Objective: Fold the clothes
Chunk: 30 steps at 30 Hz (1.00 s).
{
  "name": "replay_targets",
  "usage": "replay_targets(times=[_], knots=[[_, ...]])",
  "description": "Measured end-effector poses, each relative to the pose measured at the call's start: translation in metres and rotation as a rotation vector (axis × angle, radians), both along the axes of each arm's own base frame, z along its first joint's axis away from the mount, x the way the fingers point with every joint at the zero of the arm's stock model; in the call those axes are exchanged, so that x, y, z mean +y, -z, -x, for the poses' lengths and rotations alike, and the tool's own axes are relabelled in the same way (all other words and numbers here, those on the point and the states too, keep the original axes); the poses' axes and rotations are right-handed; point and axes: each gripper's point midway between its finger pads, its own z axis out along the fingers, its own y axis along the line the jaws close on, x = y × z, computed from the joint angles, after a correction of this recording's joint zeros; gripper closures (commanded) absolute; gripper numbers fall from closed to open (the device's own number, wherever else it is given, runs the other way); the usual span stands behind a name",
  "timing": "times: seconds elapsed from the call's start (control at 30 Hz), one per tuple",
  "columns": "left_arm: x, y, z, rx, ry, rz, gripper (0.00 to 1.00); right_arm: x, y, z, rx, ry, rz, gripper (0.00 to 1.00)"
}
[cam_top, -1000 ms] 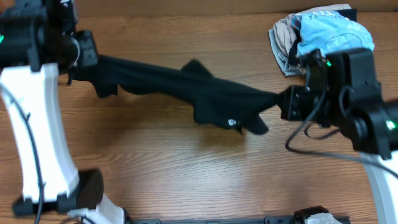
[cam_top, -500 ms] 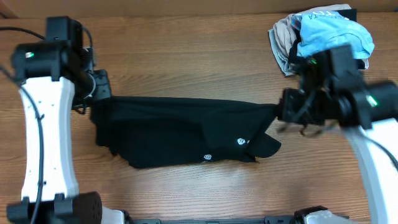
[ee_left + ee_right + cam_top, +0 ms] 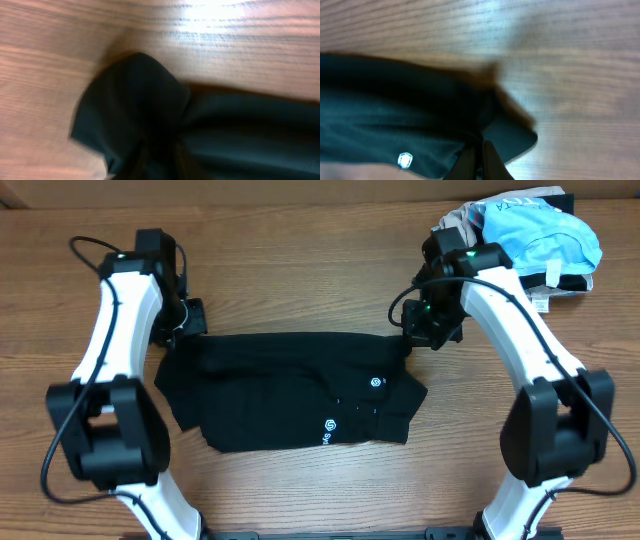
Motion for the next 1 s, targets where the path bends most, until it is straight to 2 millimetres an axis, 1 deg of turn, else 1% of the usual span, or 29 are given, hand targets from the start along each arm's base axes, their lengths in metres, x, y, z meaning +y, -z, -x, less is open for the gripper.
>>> replay_targets(times=[0.03, 0.07, 0.1, 0.17, 0.23, 0.33, 0.37, 0.43, 0.63, 0.7, 0.77, 0.83, 0.9, 1.0], knots=[[0.0, 0.006, 0.0, 0.013, 0.002, 0.002, 0.32, 0.0, 0.003, -0.002, -0.002, -0.001, 0.0, 0.83], [0.0, 0.011, 0.001, 0.028, 0.005, 0.003, 0.24, 0.001, 0.004, -0.004, -0.006, 0.0, 0.0, 0.78], [0.0, 0.012, 0.002, 0.039, 0.007, 0.003, 0.2, 0.0, 0.004, -0.004, -0.008, -0.001, 0.002, 0.75], [-0.001, 0.007, 0.009, 0.068, 0.011, 0.006, 0.17, 0.0, 0.003, -0.004, -0.008, -0.005, 0.005, 0.67], [-0.001, -0.005, 0.011, 0.083, 0.012, 0.006, 0.16, -0.001, 0.003, -0.003, -0.006, -0.012, 0.011, 0.61], [-0.001, -0.027, 0.01, 0.079, 0.011, 0.006, 0.16, -0.002, 0.001, 0.0, 0.003, -0.009, 0.01, 0.6], [-0.001, -0.037, 0.009, 0.068, 0.008, 0.004, 0.16, -0.002, -0.001, 0.002, 0.008, -0.008, 0.01, 0.6], [0.0, -0.051, 0.01, 0.053, 0.003, 0.0, 0.18, -0.001, -0.006, 0.008, 0.021, -0.008, 0.001, 0.6], [0.002, -0.085, 0.045, 0.088, -0.024, -0.028, 0.23, 0.004, -0.029, 0.032, 0.063, -0.012, -0.038, 0.59], [0.003, -0.091, 0.051, 0.088, -0.029, -0.032, 0.23, 0.008, -0.033, 0.038, 0.067, -0.021, -0.042, 0.58], [0.003, -0.093, 0.053, 0.075, -0.042, -0.037, 0.23, 0.018, -0.035, 0.04, 0.058, -0.038, -0.047, 0.53], [0.004, -0.09, 0.055, 0.065, -0.051, -0.04, 0.23, 0.036, -0.032, 0.04, 0.034, -0.064, -0.051, 0.41], [0.004, -0.08, 0.059, 0.069, -0.06, -0.043, 0.22, 0.05, -0.023, 0.043, 0.02, -0.072, -0.044, 0.38], [0.004, -0.06, 0.066, 0.081, -0.071, -0.045, 0.22, 0.068, 0.001, 0.055, 0.026, -0.074, -0.021, 0.36]])
